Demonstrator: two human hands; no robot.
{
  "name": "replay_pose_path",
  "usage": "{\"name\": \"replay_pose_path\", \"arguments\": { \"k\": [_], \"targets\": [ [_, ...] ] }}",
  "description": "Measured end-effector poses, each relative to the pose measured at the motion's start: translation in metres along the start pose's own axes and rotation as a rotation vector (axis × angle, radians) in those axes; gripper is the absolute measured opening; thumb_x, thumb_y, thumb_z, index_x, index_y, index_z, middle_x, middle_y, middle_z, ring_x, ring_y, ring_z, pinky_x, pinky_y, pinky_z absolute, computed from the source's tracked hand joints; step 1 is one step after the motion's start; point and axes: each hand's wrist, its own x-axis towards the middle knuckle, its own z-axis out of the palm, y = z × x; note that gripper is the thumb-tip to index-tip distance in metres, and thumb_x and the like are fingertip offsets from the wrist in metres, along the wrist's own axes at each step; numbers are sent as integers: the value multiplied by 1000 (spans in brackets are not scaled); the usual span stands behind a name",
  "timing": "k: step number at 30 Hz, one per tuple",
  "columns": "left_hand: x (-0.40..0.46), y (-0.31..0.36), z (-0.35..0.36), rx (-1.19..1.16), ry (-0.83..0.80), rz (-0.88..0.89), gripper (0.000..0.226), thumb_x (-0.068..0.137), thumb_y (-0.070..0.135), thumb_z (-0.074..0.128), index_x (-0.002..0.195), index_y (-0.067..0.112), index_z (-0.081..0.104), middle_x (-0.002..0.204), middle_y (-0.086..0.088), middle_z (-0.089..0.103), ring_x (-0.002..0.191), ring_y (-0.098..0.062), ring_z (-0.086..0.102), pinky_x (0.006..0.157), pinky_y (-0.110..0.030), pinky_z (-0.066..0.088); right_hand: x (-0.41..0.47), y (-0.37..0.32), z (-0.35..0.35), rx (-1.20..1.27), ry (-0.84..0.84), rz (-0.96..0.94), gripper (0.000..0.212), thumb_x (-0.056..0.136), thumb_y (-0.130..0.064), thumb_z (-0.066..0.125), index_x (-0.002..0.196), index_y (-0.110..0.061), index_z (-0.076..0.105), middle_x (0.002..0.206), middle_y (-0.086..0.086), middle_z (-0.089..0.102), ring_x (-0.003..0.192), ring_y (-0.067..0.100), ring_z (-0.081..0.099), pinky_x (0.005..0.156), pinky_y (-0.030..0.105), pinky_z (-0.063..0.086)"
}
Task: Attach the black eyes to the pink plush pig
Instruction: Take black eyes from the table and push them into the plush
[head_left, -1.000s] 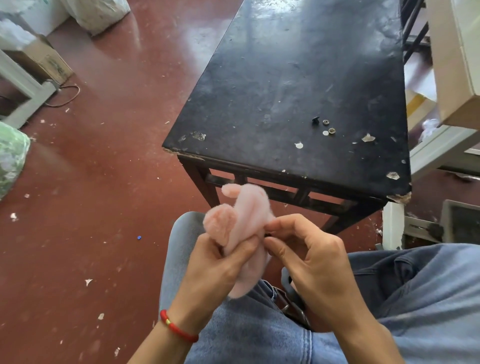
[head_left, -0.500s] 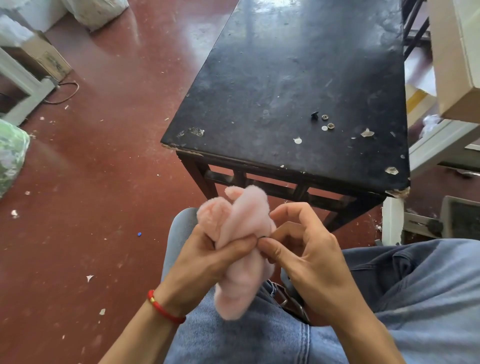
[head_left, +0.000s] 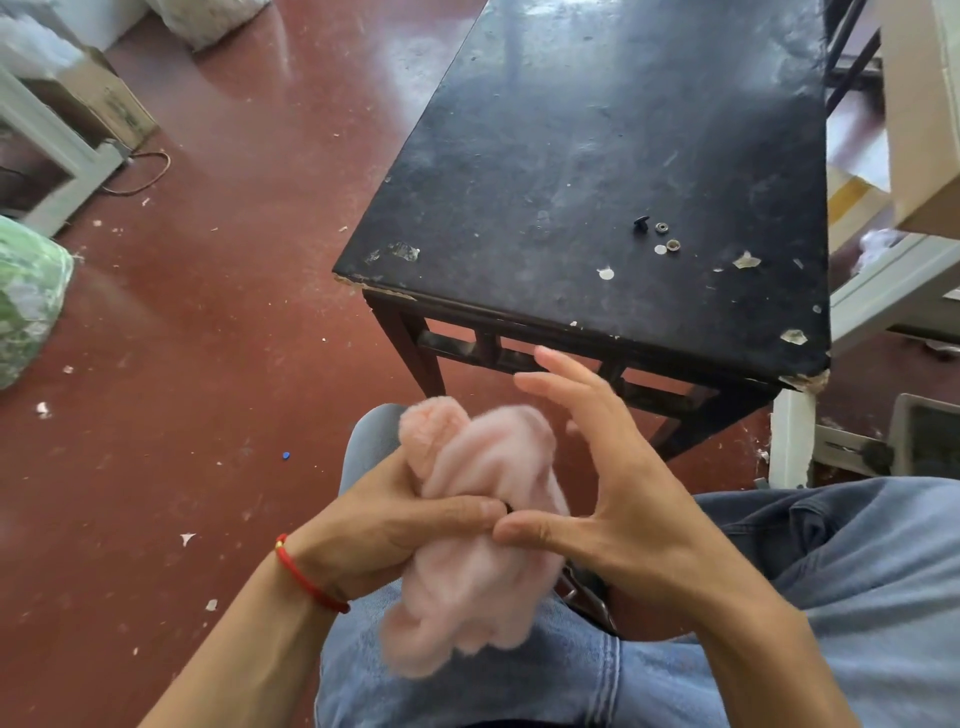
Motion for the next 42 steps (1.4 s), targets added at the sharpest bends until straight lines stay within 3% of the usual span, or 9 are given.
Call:
{"name": "replay_pose_path", "arguments": {
  "k": [3, 8, 11, 15, 21, 27, 33, 36, 42],
  "targets": [
    [-3, 13, 2, 323, -7, 68, 28, 92, 1, 80, 107, 24, 83, 103, 5, 86, 101, -8, 79, 83, -18, 63, 10, -8, -9, -83, -166, -4, 74, 72, -48, 90, 138, -43, 56, 131, -47, 51, 142, 4, 45, 123, 44, 36],
    [-8, 26, 16, 750, 118, 228, 19, 98, 14, 71, 82, 24, 71, 72, 23, 68, 68, 9, 65, 62, -4, 51, 9, -10, -6, -137, -13, -9, 36, 75, -34, 93, 106, -27, 75, 97, -11, 79, 89, 7, 73, 80, 37, 59],
    [-4, 26, 24, 879, 345, 293, 24, 86, 16, 71, 67, 31, 69, 63, 13, 73, 58, -1, 70, 54, -18, 57, 7, -9, -3, -51, 51, -3, 31, 81, -29, 88, 109, -30, 75, 100, -14, 80, 93, 7, 75, 80, 34, 60],
    [8, 31, 23, 1259, 387, 539, 9, 79, 8, 83, 86, 12, 80, 75, 0, 80, 66, -22, 74, 62, -35, 57, 13, 0, -30, 40, 2, 17, 24, 90, -44, 76, 109, -31, 78, 99, -16, 82, 92, 5, 78, 75, 18, 60],
    [18, 35, 21, 1376, 278, 661, 30, 95, 29, 59, 105, 10, 79, 92, -1, 73, 91, -28, 69, 76, -48, 60, 63, 42, -106, -495, 696, 82, 6, 96, -15, 78, 102, -15, 79, 85, 0, 79, 68, 14, 70, 72, 25, 57],
    [23, 32, 21, 1473, 325, 792, 31, 96, 30, 61, 101, 10, 84, 109, -2, 82, 97, -31, 75, 83, -39, 58, 111, 70, -127, -636, 677, 221, 24, 96, -29, 78, 114, -13, 78, 105, 9, 80, 95, 34, 75, 83, 40, 59],
    [20, 27, 17, 1304, 446, 909, 44, 109, 40, 50, 103, 11, 82, 96, -1, 83, 77, -28, 74, 64, -45, 57, 123, 72, -125, -767, 600, 217, 13, 95, -32, 78, 102, -21, 79, 102, 7, 77, 96, 38, 74, 77, 43, 58],
    [16, 29, 22, 1271, 478, 924, 23, 98, 30, 63, 110, 16, 75, 95, -1, 82, 75, -28, 72, 66, -46, 57, 116, 62, -126, -653, 577, 224, 11, 95, -24, 79, 98, -14, 81, 95, 10, 80, 90, 33, 75, 81, 41, 60],
    [15, 19, 32, 1149, 492, 987, 44, 105, 36, 57, 95, 2, 83, 107, -2, 82, 84, -28, 74, 70, -48, 57, 37, -8, -69, 191, 430, -30, 5, 91, -21, 83, 94, -25, 85, 75, -1, 83, 61, 8, 77, 61, 16, 59]
  ]
}}
